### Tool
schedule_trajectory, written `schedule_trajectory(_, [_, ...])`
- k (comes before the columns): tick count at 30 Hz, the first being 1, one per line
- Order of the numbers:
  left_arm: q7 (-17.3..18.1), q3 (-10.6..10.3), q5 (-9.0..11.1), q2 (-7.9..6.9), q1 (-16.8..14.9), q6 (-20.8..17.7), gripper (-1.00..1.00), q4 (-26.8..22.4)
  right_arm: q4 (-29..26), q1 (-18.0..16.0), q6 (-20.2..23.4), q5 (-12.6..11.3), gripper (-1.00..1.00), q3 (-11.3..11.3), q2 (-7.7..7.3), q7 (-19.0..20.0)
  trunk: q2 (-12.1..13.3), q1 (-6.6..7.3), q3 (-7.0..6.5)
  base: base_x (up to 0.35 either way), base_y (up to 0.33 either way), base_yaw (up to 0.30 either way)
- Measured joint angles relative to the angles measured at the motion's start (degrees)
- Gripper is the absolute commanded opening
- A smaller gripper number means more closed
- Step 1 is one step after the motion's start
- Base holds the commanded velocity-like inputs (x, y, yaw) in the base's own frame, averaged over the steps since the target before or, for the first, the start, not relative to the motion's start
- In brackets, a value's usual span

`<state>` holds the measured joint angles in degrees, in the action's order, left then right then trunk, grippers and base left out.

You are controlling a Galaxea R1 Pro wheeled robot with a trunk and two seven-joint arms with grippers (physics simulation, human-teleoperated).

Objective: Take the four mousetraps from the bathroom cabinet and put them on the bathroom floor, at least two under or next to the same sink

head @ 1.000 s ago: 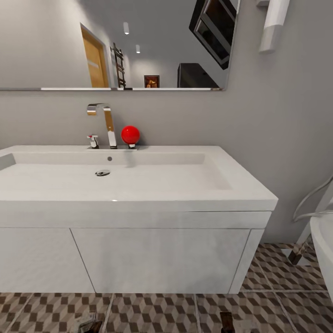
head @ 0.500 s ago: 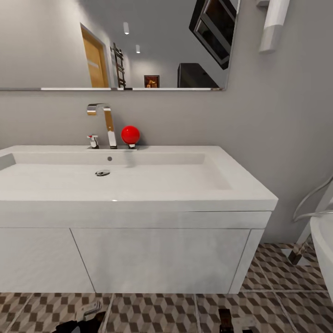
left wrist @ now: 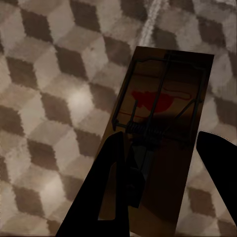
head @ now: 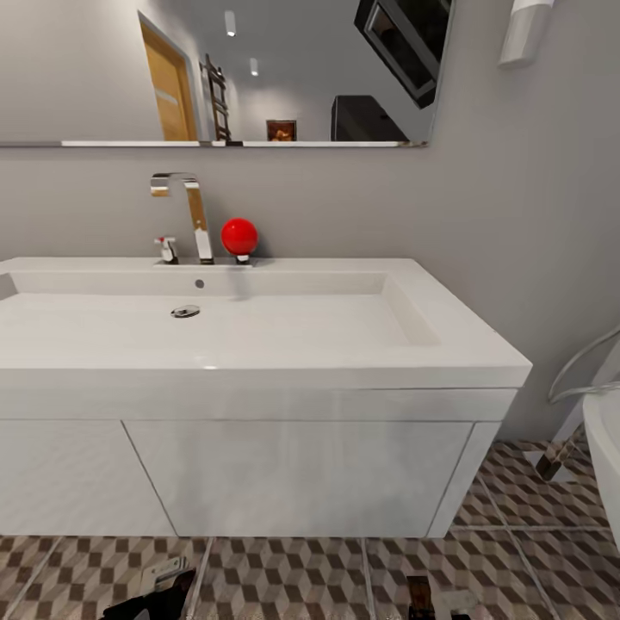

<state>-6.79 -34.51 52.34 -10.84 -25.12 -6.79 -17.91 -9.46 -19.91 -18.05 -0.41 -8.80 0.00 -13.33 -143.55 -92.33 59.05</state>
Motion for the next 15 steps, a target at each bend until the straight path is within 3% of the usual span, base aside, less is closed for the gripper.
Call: schedule_trajectory(15, [0.0,-0.1,0.0,0.02,0.0,0.1,-1.00,0.0,-0.4,0.0,0.1,0.5,-1.00,-0.1,0.00,0.0,-0.2,-0.39,3.33,0.000,0.000,0.000])
